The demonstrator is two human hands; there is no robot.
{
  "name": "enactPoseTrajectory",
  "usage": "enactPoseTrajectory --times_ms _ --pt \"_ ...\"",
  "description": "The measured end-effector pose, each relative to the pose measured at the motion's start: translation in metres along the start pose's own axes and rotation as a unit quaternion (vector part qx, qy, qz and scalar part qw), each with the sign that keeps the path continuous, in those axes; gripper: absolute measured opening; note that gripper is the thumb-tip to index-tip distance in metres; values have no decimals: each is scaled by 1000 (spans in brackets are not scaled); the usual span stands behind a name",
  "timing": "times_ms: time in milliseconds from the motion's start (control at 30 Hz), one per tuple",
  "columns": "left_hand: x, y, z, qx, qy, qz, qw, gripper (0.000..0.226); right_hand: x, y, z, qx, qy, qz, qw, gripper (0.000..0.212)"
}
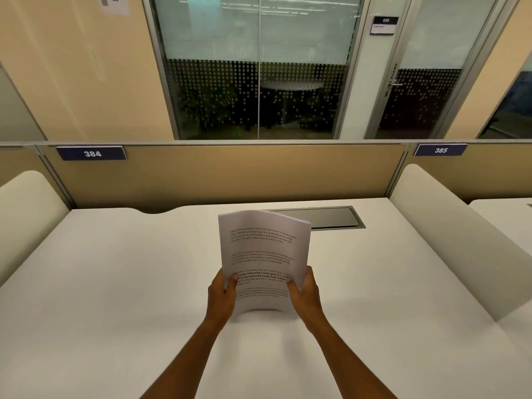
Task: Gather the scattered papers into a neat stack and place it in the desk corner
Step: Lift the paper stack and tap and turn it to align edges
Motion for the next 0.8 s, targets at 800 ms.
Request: enactPoseTrajectory --times_ms 800 --pt "0 -177 101 234 233 515 791 10 -59 117 79 -146 69 -104 981 18"
Point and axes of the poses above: each hand's wrist, its own z-axis towards the middle knuckle, its own x-axis out of the palm, y = z × x, the point moved 7 cm from there along z, towards the middle knuckle, and after that the axes turned 1 degree about -z, right-handed, at the moved point
